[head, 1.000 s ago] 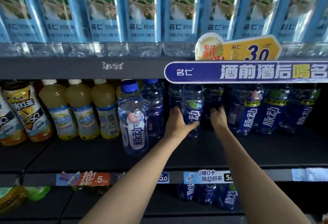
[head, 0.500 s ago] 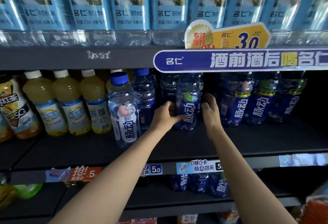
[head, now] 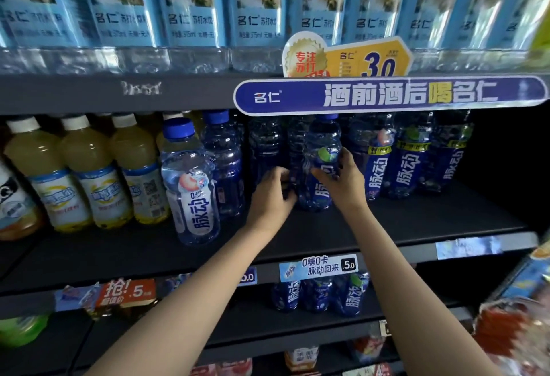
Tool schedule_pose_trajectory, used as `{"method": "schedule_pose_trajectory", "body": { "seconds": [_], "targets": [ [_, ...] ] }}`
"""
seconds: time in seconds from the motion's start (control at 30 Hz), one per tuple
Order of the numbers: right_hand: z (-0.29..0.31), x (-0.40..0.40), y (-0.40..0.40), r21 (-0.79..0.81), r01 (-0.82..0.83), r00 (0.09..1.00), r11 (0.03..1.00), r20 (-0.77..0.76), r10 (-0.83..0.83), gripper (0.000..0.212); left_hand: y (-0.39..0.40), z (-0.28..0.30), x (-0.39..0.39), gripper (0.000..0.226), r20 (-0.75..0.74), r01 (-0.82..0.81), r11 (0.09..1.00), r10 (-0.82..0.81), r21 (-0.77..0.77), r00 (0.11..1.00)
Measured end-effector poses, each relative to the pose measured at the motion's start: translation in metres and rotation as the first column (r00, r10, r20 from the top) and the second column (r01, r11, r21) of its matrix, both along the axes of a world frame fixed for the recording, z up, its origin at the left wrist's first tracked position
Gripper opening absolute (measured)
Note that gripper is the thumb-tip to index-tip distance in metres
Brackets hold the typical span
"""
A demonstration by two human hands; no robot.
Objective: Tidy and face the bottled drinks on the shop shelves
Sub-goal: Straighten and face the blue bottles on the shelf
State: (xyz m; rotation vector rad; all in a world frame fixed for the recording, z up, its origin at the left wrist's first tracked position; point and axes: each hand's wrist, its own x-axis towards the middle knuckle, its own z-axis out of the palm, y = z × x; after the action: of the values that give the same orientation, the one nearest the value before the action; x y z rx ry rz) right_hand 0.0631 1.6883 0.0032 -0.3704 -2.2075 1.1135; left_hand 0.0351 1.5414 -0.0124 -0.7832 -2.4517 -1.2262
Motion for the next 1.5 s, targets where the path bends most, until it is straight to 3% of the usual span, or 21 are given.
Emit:
{"method": "schedule_pose_trajectory", "body": {
  "seconds": [0.07, 0.13, 0.2, 0.23, 0.3, 0.4, 0.5, 0.57, 0.67, 0.83, 0.9, 1.03, 1.13, 1.3, 1.43, 1.5],
  "targets": [
    [-0.001, 0.006, -0.013, -0.013, 0.105, 0.993, 0.994, -0.044, -0.106, 0.074, -0.021, 0.001, 0.006, 0.033, -0.159, -0.036, 0.999, 0.036, 0.003, 0.987],
    [-0.001, 0.016, -0.032, 0.025, 0.219, 0.951, 0.975, -0.226, -0.208, 0.064, -0.043, 0.006, 0.012, 0.031, -0.304, -0.061, 0.998, 0.068, 0.031, 0.950],
    [0.001, 0.018, -0.050, 0.133, 0.255, 0.892, 0.958, -0.415, -0.180, 0.048, -0.063, 0.013, 0.016, 0.030, -0.426, -0.076, 0.996, 0.089, 0.047, 0.900],
    [0.002, 0.014, -0.059, 0.187, 0.211, 0.893, 0.960, -0.436, -0.111, 0.043, -0.075, 0.018, 0.019, 0.028, -0.479, -0.096, 0.995, 0.102, 0.038, 0.872],
    [0.003, 0.000, -0.074, 0.237, 0.046, 0.944, 0.970, -0.329, 0.036, 0.044, -0.096, 0.025, 0.023, 0.028, -0.571, -0.175, 0.984, 0.149, 0.009, 0.807],
    [0.004, -0.029, -0.086, 0.204, -0.123, 0.985, 0.971, -0.096, 0.145, 0.067, -0.121, 0.027, 0.024, 0.031, -0.644, -0.283, 0.959, 0.219, 0.004, 0.733],
    [0.007, -0.053, -0.091, 0.060, -0.166, 0.984, 0.984, 0.071, 0.162, 0.086, -0.138, 0.022, 0.022, 0.044, -0.591, -0.408, 0.911, 0.364, 0.063, 0.720],
    [0.008, -0.065, -0.094, 0.000, -0.137, 0.983, 0.991, 0.124, 0.136, 0.089, -0.143, 0.015, 0.022, 0.056, -0.540, -0.420, 0.906, 0.377, 0.047, 0.752],
    [0.008, -0.072, -0.101, 0.030, -0.049, 0.991, 0.998, 0.122, 0.045, 0.079, -0.143, 0.010, 0.023, 0.062, -0.498, -0.373, 0.927, 0.341, 0.038, 0.797],
    [0.002, -0.053, -0.104, 0.033, 0.114, 0.984, 0.993, 0.133, -0.117, 0.073, -0.147, 0.009, 0.024, 0.058, -0.544, -0.398, 0.917, 0.329, -0.010, 0.772],
    [-0.003, -0.044, -0.100, -0.021, 0.116, 0.984, 0.993, 0.141, -0.112, 0.065, -0.148, 0.007, 0.025, 0.058, -0.533, -0.392, 0.919, 0.315, -0.034, 0.785],
    [0.009, -0.047, -0.097, -0.117, -0.024, 0.979, 0.993, 0.198, 0.047, 0.078, -0.152, 0.008, 0.031, 0.063, -0.493, -0.344, 0.936, 0.267, -0.071, 0.828],
    [0.022, -0.060, -0.100, -0.212, -0.045, 0.966, 0.976, 0.238, 0.096, 0.077, -0.159, 0.012, 0.036, 0.075, -0.518, -0.328, 0.938, 0.225, -0.115, 0.825],
    [0.015, -0.035, -0.114, -0.067, 0.069, 0.970, 0.995, 0.239, -0.051, 0.078, -0.172, 0.008, 0.041, 0.082, -0.442, -0.248, 0.946, 0.134, -0.210, 0.887],
    [0.016, 0.014, -0.112, -0.043, 0.029, 0.986, 0.999, 0.164, -0.022, 0.078, -0.168, 0.002, 0.060, 0.069, -0.331, -0.223, 0.966, 0.170, -0.130, 0.928],
    [0.020, 0.040, -0.105, -0.226, -0.044, 0.989, 0.973, 0.129, 0.075, 0.076, -0.161, 0.003, 0.076, 0.066, -0.271, -0.131, 0.991, 0.117, -0.036, 0.955]
  ]
}}
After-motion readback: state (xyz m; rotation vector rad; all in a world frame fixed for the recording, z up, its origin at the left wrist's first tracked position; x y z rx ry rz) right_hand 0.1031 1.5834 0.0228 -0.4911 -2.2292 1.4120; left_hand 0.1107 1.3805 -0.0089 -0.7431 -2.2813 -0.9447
